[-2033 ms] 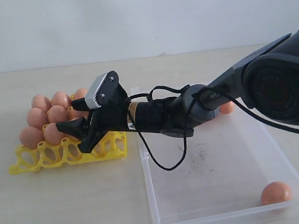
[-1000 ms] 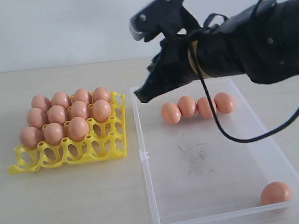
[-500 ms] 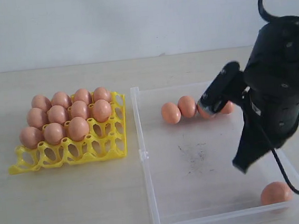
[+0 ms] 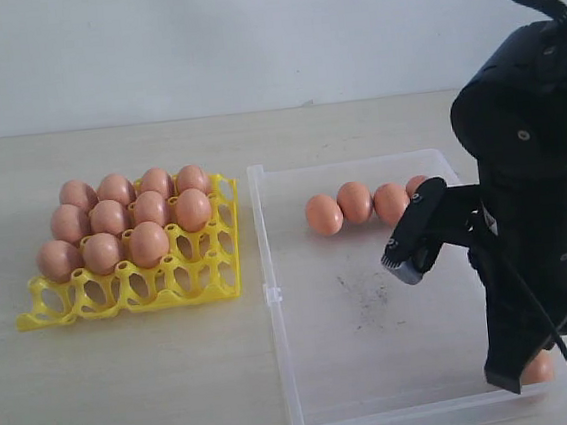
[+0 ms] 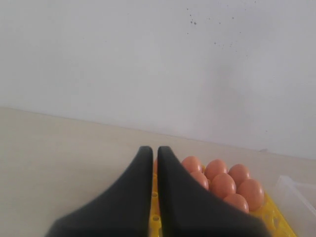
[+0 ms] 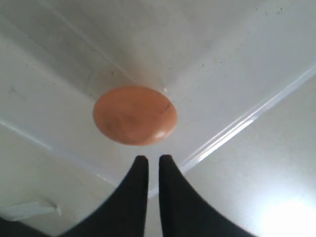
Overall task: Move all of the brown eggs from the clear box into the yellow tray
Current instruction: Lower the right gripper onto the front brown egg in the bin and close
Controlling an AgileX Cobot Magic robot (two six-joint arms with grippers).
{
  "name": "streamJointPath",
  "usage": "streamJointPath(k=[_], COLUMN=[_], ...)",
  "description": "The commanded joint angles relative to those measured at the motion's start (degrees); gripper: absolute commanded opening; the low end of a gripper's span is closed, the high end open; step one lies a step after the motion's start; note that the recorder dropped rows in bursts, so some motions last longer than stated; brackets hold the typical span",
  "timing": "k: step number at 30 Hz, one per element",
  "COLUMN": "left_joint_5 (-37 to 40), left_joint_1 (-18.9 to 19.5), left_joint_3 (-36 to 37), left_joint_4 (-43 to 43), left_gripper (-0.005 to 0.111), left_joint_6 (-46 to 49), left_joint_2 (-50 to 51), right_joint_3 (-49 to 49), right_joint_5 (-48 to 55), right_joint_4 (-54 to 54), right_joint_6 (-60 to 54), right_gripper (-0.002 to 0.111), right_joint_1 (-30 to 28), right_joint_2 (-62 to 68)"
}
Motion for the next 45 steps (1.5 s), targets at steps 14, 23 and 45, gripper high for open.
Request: streamJointPath(k=[14,23,45], left_joint_5=[-0.3,-0.3,-0.3], left_joint_1=[-0.2,-0.2,-0.2], left_joint_3=[-0.2,-0.2,-0.2], left_joint_4=[0.0,0.0,0.0], left_gripper=[0.004,0.004,0.004], left_joint_6=[-0.1,-0.1,-0.1], left_joint_2=[0.2,0.2,0.2], right_joint_3=[-0.3,2.4,7.9], right_joint_5=[-2.2,-3.5,-15.6], right_joint_4=[-2.0,-2.1,-0.4], right_joint_6=[-28.3,-42.1,-44.1], right_gripper=[0.040,0.043,0.043], right_joint_1=[0.0,0.0,0.0], right_joint_2=[-0.6,-0.5,2.5])
